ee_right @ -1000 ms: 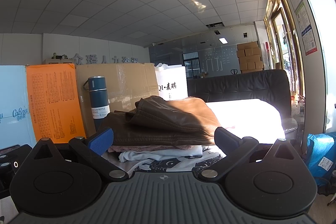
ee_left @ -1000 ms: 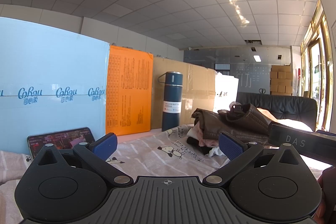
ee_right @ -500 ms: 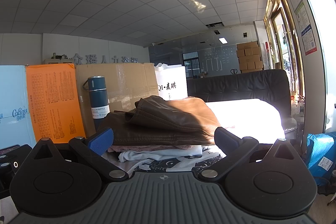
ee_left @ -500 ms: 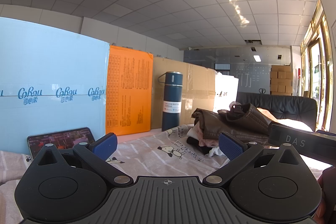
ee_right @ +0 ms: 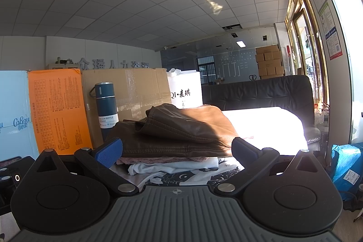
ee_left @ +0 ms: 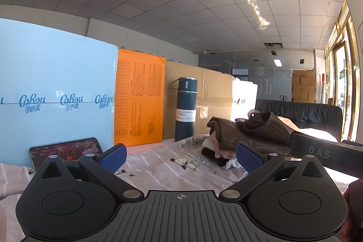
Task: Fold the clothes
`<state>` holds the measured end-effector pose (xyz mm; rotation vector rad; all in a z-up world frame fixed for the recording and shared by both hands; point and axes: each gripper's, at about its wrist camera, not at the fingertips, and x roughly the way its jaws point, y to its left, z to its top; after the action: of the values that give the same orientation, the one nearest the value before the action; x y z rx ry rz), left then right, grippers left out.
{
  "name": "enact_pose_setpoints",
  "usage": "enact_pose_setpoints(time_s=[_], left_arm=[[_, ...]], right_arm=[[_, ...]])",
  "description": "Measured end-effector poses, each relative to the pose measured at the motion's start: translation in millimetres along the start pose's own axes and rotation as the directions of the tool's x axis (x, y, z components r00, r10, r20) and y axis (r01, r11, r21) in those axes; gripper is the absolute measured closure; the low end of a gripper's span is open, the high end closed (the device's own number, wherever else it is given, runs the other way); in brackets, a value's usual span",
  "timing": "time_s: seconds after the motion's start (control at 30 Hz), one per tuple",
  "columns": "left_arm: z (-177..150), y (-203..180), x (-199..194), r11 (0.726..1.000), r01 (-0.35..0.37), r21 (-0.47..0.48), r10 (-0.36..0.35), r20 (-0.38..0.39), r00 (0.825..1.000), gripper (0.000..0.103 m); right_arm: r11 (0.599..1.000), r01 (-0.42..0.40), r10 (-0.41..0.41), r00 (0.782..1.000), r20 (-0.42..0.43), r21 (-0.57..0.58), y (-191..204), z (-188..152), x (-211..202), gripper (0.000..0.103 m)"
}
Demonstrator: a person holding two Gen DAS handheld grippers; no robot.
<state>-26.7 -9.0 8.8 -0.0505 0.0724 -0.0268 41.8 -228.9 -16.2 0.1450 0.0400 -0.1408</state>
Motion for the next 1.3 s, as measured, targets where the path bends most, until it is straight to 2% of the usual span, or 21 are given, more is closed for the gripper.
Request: enact_pose_setpoints(time_s=[1.3], left_arm=[[-0.9, -0.1, 0.3, 1.0, -0.001, 0.001, 0.001, -0.002, 1.0, 0.0]], right_arm=[[1.0, 0.002, -0.002, 1.0, -0.009, -0.009, 0.9, 0.1, 3.4, 0.0]])
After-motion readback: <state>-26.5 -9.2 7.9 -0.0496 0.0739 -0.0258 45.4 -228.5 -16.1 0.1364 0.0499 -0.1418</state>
